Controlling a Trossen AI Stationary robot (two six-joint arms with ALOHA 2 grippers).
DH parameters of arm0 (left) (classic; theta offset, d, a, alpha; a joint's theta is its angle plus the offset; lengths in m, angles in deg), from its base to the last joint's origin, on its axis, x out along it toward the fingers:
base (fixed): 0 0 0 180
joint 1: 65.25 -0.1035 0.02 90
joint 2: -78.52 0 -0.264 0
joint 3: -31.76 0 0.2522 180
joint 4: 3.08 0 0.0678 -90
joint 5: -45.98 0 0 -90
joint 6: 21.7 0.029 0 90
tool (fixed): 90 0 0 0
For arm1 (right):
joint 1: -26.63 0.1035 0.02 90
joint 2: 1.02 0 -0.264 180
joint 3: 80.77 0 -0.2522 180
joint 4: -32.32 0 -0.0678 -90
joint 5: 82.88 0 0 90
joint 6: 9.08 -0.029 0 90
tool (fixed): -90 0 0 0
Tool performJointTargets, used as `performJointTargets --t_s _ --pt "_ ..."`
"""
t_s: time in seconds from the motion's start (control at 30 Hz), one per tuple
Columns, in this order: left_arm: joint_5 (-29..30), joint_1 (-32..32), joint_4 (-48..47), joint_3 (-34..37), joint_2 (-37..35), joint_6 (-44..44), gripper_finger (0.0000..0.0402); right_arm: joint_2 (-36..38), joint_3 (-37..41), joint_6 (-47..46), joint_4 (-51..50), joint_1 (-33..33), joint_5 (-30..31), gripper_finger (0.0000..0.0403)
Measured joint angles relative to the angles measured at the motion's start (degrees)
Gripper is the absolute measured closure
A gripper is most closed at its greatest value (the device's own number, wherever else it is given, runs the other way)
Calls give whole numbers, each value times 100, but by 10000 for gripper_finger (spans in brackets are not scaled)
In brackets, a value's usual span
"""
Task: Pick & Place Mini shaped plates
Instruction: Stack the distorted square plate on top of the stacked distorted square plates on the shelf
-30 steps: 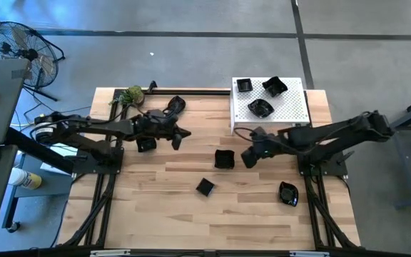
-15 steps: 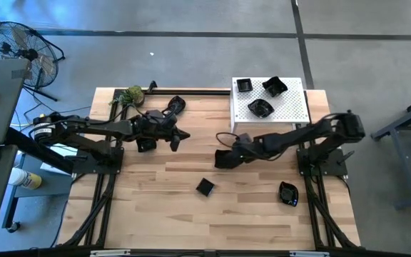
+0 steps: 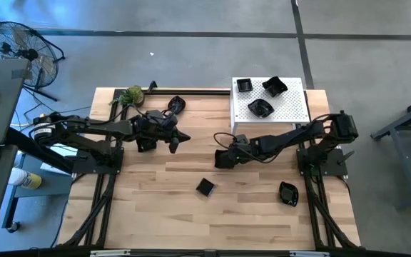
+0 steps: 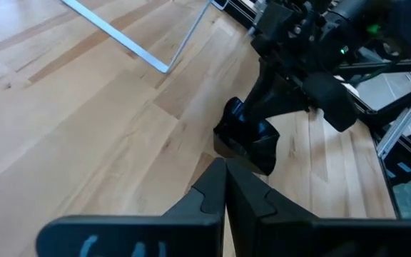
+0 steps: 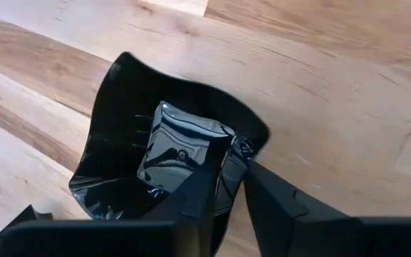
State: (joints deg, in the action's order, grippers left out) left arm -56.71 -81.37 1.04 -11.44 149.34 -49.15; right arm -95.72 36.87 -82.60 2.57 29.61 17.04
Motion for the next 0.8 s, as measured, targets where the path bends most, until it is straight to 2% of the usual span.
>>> performJointTargets --t_s 0.2,0.43,0.6,0.7,0.8 --pt "9 0 0 -2 2 21 401 9 0 -8 4 0 1 397" --pt "20 0 1 -2 2 78 401 357 0 -190 -9 0 16 391" --pt "73 -4 2 -2 2 135 401 1104 -2 -356 -11 3 226 401" --pt "137 -4 43 -2 2 196 401 1550 -13 -230 -97 4 283 395" --pt "181 -7 121 -2 4 278 401 1665 -17 4 -366 2 273 383"
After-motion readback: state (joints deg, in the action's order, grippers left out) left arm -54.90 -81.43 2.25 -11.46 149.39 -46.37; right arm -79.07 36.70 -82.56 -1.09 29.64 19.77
